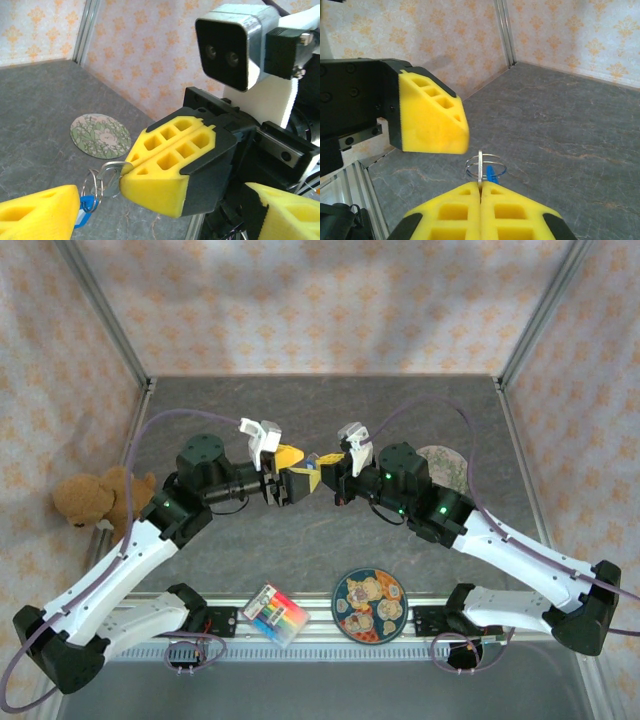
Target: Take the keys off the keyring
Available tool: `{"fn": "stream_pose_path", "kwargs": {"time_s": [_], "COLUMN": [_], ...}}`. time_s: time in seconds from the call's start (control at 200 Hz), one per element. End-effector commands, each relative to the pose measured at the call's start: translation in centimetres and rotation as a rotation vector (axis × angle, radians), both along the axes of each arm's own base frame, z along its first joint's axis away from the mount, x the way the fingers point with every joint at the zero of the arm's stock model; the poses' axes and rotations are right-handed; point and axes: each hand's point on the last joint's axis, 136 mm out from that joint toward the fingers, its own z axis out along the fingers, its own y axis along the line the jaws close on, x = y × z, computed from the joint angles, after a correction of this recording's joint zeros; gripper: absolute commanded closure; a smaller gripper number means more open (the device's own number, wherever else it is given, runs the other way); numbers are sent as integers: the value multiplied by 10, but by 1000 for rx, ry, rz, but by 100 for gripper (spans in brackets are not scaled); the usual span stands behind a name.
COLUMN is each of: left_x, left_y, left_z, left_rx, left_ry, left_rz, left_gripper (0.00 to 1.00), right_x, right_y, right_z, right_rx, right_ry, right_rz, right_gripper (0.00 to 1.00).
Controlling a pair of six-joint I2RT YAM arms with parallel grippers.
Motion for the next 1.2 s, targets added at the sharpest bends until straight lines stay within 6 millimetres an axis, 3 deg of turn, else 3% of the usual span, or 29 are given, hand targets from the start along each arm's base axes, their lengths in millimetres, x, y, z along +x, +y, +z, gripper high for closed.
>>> {"fn": "stream_pose_path", "kwargs": {"time_s": [0.0, 0.806, 1.196], "left_x": [-3, -6, -2], "left_y": [-2, -14, 10], "left_z": [13, 10, 17], "left_rx": [-31, -45, -4], "left_ry": [-18, 6, -63], "left_rz": [-28, -68, 57], "left_gripper": [18, 23, 18], "right_x": [-1, 6, -4], "right_y": [-2, 1, -5], "right_z": [30, 31, 34], "right_rx": [75, 78, 91], "right_ry": [-36, -32, -39], "right_rz": [2, -21, 3], "right_gripper": [100, 100, 100]}}
